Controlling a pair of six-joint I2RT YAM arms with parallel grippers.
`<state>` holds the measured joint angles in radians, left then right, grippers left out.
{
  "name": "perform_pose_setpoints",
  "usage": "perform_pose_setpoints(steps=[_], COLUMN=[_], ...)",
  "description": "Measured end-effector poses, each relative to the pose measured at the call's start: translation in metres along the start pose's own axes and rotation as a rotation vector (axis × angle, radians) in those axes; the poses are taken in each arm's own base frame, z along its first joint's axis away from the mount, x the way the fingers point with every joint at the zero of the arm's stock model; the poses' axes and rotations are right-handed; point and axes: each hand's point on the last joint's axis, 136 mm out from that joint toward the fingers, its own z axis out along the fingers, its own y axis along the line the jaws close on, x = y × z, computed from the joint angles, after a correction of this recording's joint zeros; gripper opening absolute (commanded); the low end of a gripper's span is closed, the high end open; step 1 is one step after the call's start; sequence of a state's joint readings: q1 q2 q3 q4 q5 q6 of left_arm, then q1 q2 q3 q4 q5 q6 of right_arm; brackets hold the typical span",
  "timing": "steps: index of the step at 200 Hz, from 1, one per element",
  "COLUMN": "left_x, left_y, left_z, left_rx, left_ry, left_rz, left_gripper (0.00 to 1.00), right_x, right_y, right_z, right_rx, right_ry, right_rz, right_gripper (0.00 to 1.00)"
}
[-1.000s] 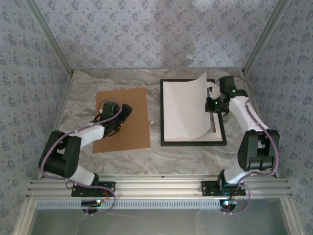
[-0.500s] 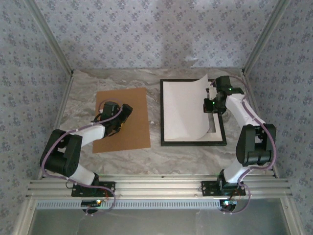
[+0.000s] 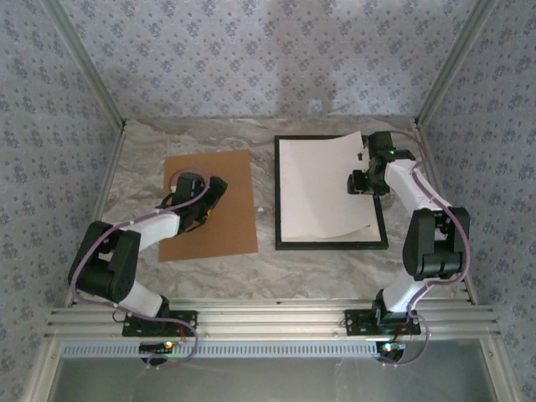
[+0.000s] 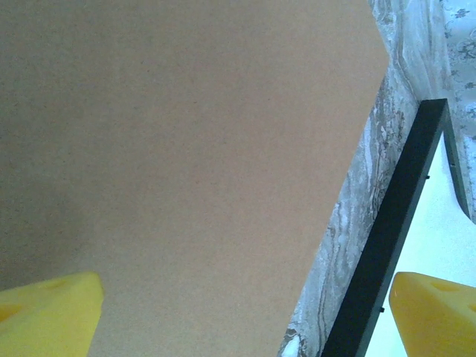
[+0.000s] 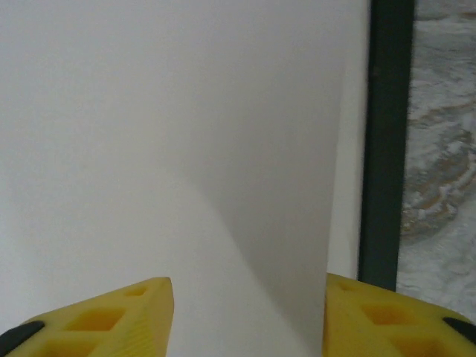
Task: Put the photo into the frame
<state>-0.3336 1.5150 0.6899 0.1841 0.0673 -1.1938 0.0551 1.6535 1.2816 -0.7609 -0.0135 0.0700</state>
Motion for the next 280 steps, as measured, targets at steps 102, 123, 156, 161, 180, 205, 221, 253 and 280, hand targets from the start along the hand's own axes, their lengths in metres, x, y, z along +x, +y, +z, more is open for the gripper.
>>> perform_pose_setpoints(steps=[102, 123, 156, 161, 180, 205, 221, 253, 280], left_x=[0.001, 0.001, 0.000, 0.000, -0.003, -0.005, -0.008, -0.011, -0.009], left_y=[0.003, 0.002, 0.003, 0.003, 0.004, 0.009, 0.011, 0.012, 0.017], left_z=[0.003, 0.003, 0.003, 0.003, 0.002, -0.002, -0.007, -0.013, -0.013], left_rx=[-0.010, -0.008, -0.009, -0.009, -0.010, -0.013, -0.011, -0.009, -0.028], left_ry=[0.004, 0.003, 0.002, 0.002, -0.003, -0.012, -0.021, -0.032, -0.024], left_rz=[-0.001, -0.001, -0.001, -0.002, -0.006, -0.006, -0.004, 0.008, 0.027], left_gripper=[0.99, 0.99, 0.99, 0.98, 0.99, 0.99, 0.99, 0.99, 0.99], right_x=[-0.025, -0.037, -0.042, -0.041, -0.036, -0.027, -0.021, -0.009, -0.004], right_y=[-0.030, 0.019, 0.110, 0.122, 0.158, 0.177, 0.181, 0.178, 0.173], right_z=[-0.011, -0.009, 0.012, 0.018, 0.037, 0.058, 0.068, 0.084, 0.088], right_rx=[0.116, 0.034, -0.028, -0.032, -0.034, -0.026, -0.020, 0.001, 0.014], right_ry=[-0.132, -0.179, -0.177, -0.171, -0.143, -0.106, -0.082, -0.028, -0.003], right_rz=[0.164, 0.103, -0.061, -0.084, -0.148, -0.181, -0.184, -0.187, -0.187], right_gripper=[0.72, 0.71, 0.72, 0.72, 0.73, 0.73, 0.73, 0.74, 0.75])
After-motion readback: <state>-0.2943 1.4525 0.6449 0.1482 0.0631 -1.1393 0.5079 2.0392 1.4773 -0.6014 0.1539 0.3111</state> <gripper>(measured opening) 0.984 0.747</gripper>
